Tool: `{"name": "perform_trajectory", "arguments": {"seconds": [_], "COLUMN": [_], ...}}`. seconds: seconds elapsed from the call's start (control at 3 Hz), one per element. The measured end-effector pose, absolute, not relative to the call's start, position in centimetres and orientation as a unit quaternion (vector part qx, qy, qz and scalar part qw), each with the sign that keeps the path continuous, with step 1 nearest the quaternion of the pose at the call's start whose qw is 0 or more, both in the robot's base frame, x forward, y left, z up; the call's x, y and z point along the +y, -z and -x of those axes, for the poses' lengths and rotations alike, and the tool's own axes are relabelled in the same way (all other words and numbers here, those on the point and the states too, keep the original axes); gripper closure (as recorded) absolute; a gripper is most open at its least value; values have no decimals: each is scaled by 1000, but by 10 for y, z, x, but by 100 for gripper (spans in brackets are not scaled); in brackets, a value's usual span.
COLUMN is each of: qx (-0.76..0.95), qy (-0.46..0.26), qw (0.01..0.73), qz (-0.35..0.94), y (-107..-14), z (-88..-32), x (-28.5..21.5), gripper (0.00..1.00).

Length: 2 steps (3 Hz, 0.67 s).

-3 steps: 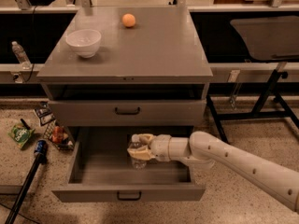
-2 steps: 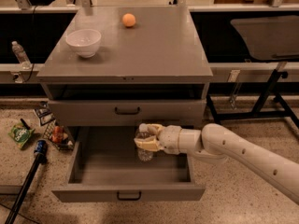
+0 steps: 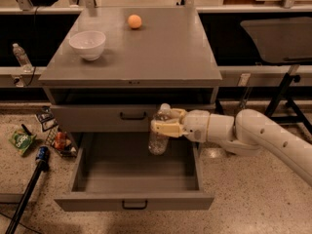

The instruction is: Pick water bottle from middle drawer and place on counter

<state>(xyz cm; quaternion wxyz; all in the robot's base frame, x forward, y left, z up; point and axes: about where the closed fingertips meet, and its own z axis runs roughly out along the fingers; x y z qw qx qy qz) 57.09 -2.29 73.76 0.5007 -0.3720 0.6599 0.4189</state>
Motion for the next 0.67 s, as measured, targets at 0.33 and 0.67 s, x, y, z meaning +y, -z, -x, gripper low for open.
{"name": "perform_trajectory", "arguments": {"seconds": [0.33, 0.67], "qx": [658, 655], "qy": [-427, -428], "qw": [501, 503], "qz": [365, 366], "y": [-750, -756], "z": [-570, -569], "x": [-26, -26], "gripper": [100, 100]}}
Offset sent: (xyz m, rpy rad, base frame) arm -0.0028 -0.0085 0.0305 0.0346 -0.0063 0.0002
